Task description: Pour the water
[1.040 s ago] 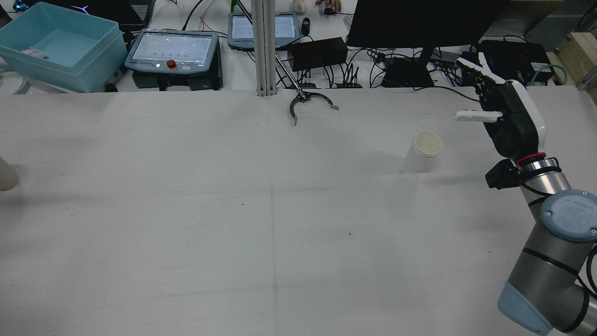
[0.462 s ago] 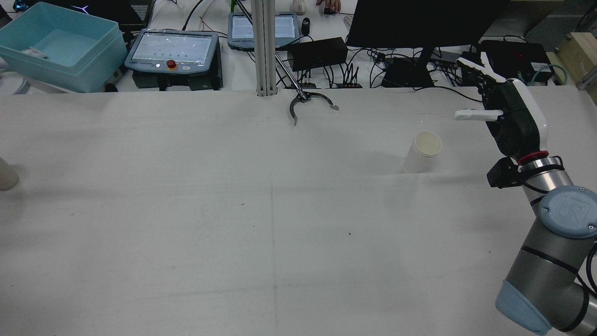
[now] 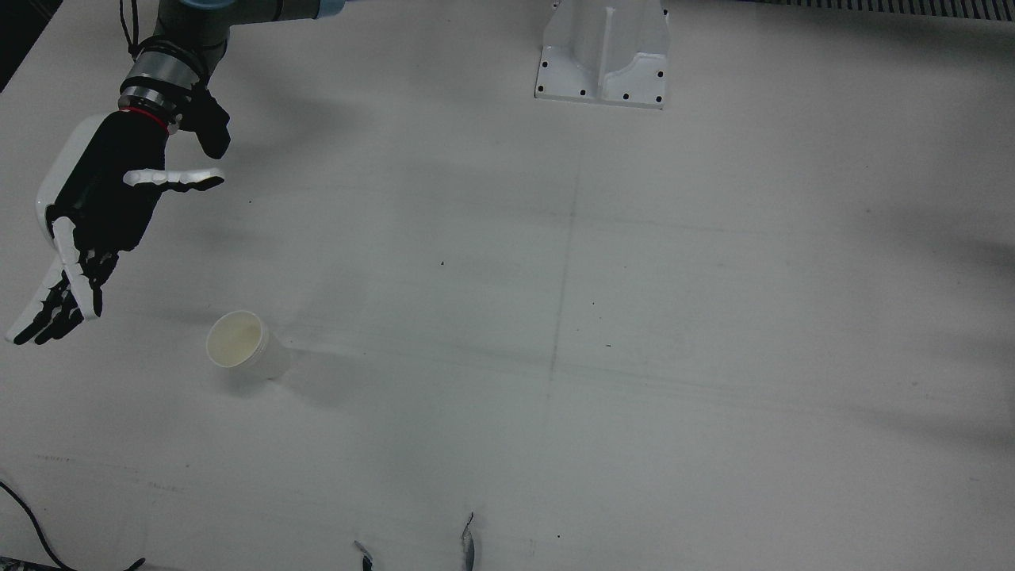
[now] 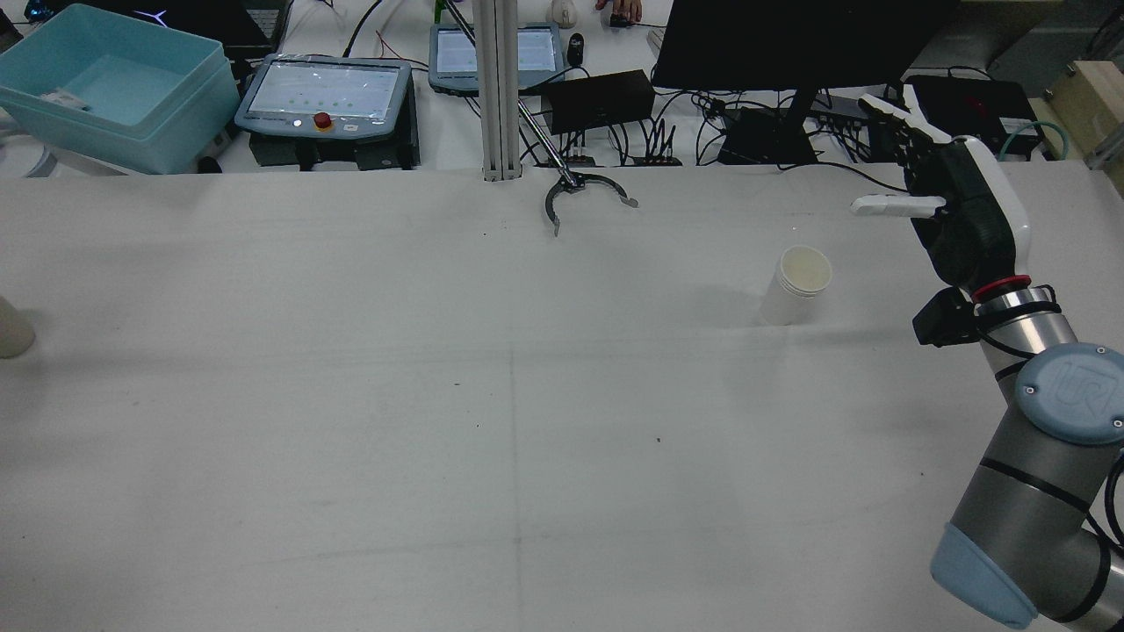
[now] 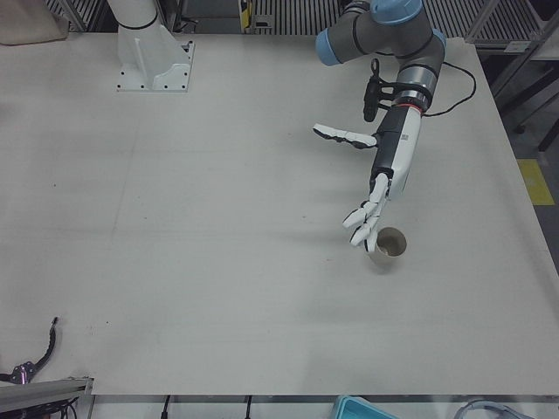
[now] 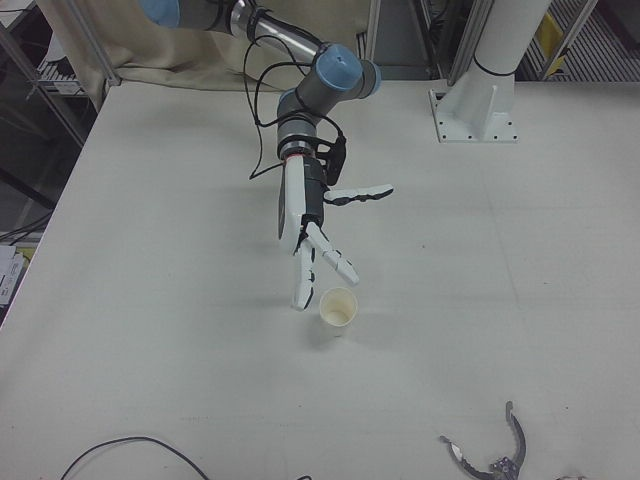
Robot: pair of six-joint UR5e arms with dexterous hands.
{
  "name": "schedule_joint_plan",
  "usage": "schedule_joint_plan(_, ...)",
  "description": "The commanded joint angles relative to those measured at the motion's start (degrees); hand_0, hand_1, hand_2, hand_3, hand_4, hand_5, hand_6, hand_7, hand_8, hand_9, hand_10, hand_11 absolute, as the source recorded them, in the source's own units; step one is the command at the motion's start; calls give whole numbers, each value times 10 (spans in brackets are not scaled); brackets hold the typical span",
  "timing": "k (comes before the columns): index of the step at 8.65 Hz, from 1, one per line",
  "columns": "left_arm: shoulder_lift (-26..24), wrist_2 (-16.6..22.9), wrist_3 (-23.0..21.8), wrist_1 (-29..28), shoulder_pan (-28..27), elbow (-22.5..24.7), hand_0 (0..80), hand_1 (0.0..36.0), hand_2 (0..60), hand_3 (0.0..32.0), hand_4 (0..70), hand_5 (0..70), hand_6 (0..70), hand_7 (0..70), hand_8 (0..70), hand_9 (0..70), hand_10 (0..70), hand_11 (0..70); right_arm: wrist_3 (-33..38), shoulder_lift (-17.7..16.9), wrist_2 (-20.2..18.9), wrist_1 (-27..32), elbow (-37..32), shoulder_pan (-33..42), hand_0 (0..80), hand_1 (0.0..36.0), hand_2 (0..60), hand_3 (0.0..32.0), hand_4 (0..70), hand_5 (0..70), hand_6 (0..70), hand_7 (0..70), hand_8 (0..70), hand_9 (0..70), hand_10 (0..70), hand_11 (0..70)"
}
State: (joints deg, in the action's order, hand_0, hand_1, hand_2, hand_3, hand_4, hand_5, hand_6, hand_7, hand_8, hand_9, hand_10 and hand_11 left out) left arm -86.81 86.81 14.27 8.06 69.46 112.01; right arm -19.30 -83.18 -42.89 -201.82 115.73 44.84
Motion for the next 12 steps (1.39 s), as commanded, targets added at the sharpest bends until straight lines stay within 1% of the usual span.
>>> schedule_joint_plan(1, 8, 0, 0, -32, 4, -6, 553, 159, 0, 92, 87, 168, 0, 154, 0, 16, 35, 74, -6, 1, -1, -1, 20, 2, 549, 113, 0, 0, 139, 70, 8, 5, 13, 9, 0, 0)
schedule_joint_plan(2, 30, 11, 1, -31, 13, 9, 563, 168, 0, 88, 88, 180, 0, 156, 0, 17, 32, 70, -4, -2, 0, -5, 27, 4, 545, 109, 0, 0, 137, 70, 8, 10, 14, 7, 0, 0)
schedule_joint_plan(3, 35, 20, 1, -28, 14, 21, 568, 175, 0, 88, 90, 191, 0, 164, 0, 18, 34, 73, -1, -4, -1, -15, 28, 11, 545, 109, 0, 0, 143, 73, 12, 12, 13, 7, 0, 0)
schedule_joint_plan(4, 34, 20, 11, -34, 8, -2, 560, 166, 0, 98, 83, 167, 0, 152, 0, 16, 36, 77, 3, -16, 0, -16, 27, 21, 541, 106, 0, 0, 138, 67, 6, 0, 12, 10, 0, 0)
schedule_joint_plan(5, 37, 21, 17, -44, 10, -3, 559, 167, 0, 104, 75, 152, 0, 142, 0, 14, 36, 76, 1, -18, -5, -16, 28, 37, 544, 111, 0, 0, 135, 68, 3, 0, 10, 8, 0, 0)
schedule_joint_plan(6, 32, 22, 16, -45, 11, -3, 569, 179, 0, 96, 79, 154, 0, 150, 0, 16, 35, 76, -2, -18, -14, -16, 29, 61, 548, 116, 0, 0, 139, 71, 4, 0, 4, 3, 0, 0)
schedule_joint_plan(7, 31, 21, 19, -52, 12, -11, 581, 188, 0, 98, 86, 154, 0, 146, 0, 15, 32, 72, -7, -19, -19, -16, 28, 73, 553, 122, 0, 0, 141, 72, 5, 0, 4, 6, 0, 0)
schedule_joint_plan(8, 31, 20, 43, -81, 11, -32, 574, 188, 0, 80, 87, 120, 0, 139, 0, 13, 28, 67, -29, -19, -25, -16, 28, 98, 550, 121, 0, 0, 148, 44, 0, 0, 2, 6, 0, 0)
schedule_joint_plan(9, 24, 20, 67, -107, 9, -65, 597, 213, 0, 54, 77, 116, 0, 129, 0, 11, 15, 50, -51, -19, -52, -16, 28, 133, 539, 113, 0, 0, 144, 23, 0, 0, 4, 9, 0, 0)
schedule_joint_plan(10, 15, 16, 78, -118, 9, -91, 615, 227, 0, 64, 60, 84, 0, 111, 0, 8, 8, 42, -72, -18, -83, -15, 29, 175, 533, 109, 0, 0, 133, 12, 0, 0, 4, 8, 0, 0)
schedule_joint_plan(11, 0, 13, 79, -124, 9, -118, 582, 202, 0, 64, 48, 52, 0, 86, 0, 3, 5, 35, -76, -19, -103, -15, 29, 200, 528, 104, 0, 0, 130, 14, 0, 0, 3, 7, 0, 0)
schedule_joint_plan(12, -4, 11, 83, -139, 10, -143, 566, 187, 0, 76, 43, 40, 0, 84, 0, 2, 7, 36, -76, -21, -107, -15, 28, 201, 526, 102, 0, 0, 132, 17, 0, 0, 5, 10, 0, 0)
